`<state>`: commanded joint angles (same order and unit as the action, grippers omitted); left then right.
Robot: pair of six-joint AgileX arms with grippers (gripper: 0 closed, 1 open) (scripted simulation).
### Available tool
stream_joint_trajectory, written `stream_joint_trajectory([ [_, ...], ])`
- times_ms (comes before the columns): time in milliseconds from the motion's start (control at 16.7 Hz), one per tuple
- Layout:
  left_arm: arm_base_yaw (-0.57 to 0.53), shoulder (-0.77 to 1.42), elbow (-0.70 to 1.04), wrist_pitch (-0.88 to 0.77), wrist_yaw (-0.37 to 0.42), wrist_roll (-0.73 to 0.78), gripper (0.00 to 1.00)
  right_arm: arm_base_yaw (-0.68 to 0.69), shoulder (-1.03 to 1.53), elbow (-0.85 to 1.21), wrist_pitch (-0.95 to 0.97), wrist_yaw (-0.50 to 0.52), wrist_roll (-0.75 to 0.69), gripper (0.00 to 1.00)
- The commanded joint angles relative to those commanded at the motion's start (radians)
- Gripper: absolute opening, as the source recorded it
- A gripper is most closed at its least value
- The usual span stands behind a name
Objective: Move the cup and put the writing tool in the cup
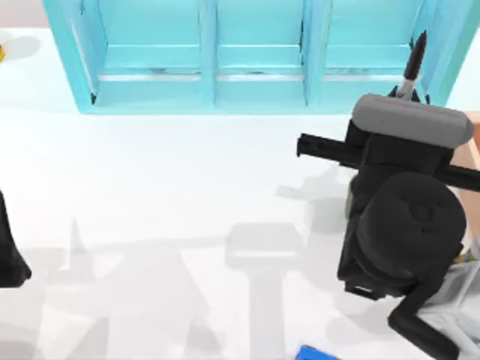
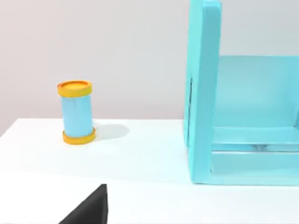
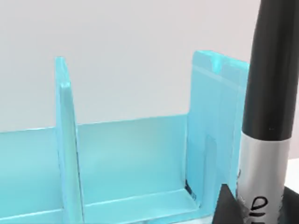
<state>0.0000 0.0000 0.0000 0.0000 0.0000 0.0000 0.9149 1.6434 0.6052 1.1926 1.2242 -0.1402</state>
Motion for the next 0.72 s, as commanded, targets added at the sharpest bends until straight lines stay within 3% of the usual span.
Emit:
stream_joint_trajectory([
  [660, 0.0, 0.0, 0.0, 0.0, 0.0, 0.0, 1.0, -0.067, 0.05, 0.015, 0.011, -0.067, 0.029, 0.0],
  [720, 0.0, 0.0, 0.0, 0.0, 0.0, 0.0, 1.0, -0.067, 0.05, 0.015, 0.011, -0.067, 0.029, 0.08],
])
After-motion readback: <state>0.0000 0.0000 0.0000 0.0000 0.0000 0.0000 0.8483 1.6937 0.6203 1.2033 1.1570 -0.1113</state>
